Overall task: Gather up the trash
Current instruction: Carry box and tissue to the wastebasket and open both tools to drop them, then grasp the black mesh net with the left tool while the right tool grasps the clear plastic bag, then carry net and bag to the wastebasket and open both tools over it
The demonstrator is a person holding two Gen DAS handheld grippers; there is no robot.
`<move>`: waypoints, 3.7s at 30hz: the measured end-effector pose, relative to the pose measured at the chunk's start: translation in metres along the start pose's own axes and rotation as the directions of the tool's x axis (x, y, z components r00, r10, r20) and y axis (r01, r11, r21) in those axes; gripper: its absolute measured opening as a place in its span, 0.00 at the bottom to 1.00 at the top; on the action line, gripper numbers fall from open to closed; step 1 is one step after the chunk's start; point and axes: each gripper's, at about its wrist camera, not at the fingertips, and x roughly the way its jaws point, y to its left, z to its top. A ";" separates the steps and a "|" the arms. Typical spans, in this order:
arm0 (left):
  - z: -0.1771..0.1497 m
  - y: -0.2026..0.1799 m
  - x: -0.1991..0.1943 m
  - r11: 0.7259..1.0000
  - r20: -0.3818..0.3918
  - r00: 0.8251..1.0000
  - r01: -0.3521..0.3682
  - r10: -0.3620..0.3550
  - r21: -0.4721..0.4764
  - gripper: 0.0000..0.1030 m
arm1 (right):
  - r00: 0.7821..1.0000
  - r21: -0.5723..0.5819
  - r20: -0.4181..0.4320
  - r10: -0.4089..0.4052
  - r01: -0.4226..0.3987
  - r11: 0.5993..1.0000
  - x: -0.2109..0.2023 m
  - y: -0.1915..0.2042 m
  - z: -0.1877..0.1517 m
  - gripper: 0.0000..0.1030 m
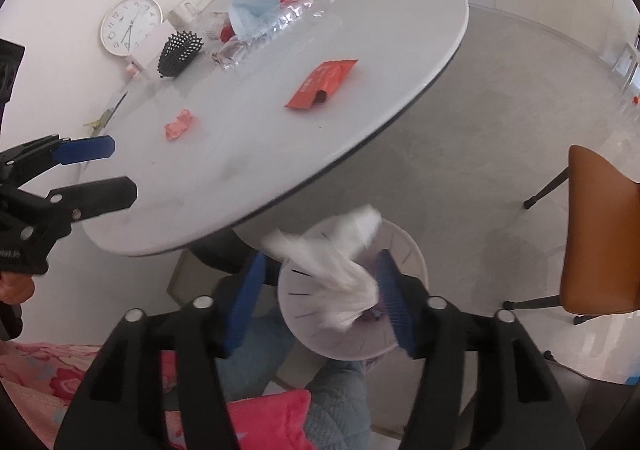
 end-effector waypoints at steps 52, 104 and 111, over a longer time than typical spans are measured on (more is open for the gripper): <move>0.143 0.379 0.133 0.916 -0.005 0.981 -0.185 0.196 -0.357 0.81 | 0.986 -0.165 0.141 -0.090 0.113 0.980 0.163 0.223 0.336 0.98; 0.118 0.372 0.025 0.966 0.176 0.983 -0.004 0.051 -0.258 0.29 | 0.989 -0.228 0.121 0.087 -0.058 0.972 0.130 0.212 0.349 0.11; 0.091 0.304 -0.015 0.995 0.192 0.981 0.038 -0.019 -0.097 0.29 | 0.988 -0.120 0.151 0.020 -0.002 0.993 0.057 0.183 0.265 0.13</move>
